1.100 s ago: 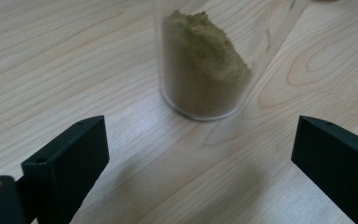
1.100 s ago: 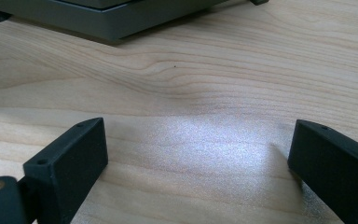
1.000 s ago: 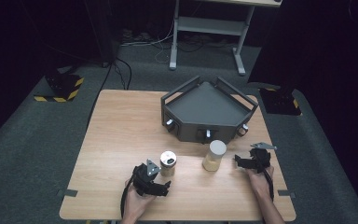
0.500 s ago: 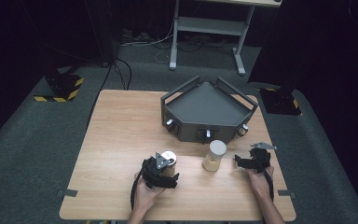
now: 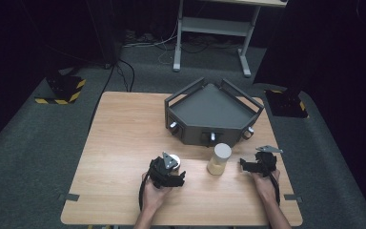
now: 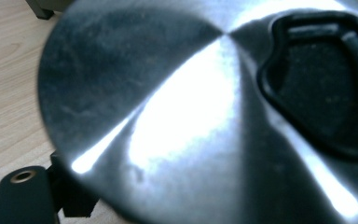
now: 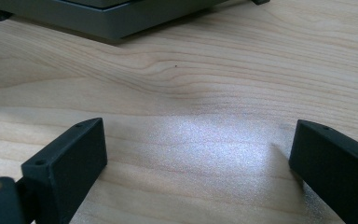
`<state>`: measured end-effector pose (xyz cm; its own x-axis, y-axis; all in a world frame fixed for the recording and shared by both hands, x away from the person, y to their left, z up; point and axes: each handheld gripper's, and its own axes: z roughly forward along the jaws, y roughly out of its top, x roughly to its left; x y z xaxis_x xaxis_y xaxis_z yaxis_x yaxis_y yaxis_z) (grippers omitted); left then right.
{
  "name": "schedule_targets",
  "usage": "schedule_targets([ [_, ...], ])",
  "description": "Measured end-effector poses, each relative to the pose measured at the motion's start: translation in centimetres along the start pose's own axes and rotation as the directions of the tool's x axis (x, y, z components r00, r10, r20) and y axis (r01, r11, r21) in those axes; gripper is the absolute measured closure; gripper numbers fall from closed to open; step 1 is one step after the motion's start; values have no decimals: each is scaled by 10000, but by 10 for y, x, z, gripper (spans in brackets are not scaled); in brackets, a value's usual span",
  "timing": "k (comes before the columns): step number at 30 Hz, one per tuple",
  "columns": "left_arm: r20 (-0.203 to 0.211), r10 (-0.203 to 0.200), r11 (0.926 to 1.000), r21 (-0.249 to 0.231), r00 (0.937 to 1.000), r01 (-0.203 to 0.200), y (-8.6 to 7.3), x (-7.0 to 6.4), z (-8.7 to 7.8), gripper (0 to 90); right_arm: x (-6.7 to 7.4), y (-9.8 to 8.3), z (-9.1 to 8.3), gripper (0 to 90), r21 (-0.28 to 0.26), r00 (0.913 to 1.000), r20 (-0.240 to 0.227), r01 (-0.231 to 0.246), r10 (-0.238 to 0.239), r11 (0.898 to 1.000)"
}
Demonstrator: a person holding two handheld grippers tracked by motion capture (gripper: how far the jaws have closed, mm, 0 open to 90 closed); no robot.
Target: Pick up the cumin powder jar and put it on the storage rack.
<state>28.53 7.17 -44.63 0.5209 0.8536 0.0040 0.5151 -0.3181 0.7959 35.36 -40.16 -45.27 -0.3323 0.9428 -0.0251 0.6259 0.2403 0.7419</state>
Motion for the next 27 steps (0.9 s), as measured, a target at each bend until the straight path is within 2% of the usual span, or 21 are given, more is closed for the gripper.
schedule_targets([
  [6,-78,-44,10000,-78,10000,43,-1,-1,1,204,0,0,0,32,0,10000,0,3,-3,10000],
  [8,-47,-48,10000,-45,10000,48,-1,0,2,213,0,0,0,32,1,10000,0,1,-1,10000],
  [9,-16,75,9999,147,10000,-75,1,1,2,218,0,0,0,32,1,10000,0,0,0,10000],
  [14,-56,12,9998,181,10000,-11,-1,2,4,251,0,0,0,32,2,10000,0,2,-2,10000],
  [27,20,42,10000,70,10000,-42,-4,3,6,310,0,0,0,32,0,10000,0,2,-2,10000],
])
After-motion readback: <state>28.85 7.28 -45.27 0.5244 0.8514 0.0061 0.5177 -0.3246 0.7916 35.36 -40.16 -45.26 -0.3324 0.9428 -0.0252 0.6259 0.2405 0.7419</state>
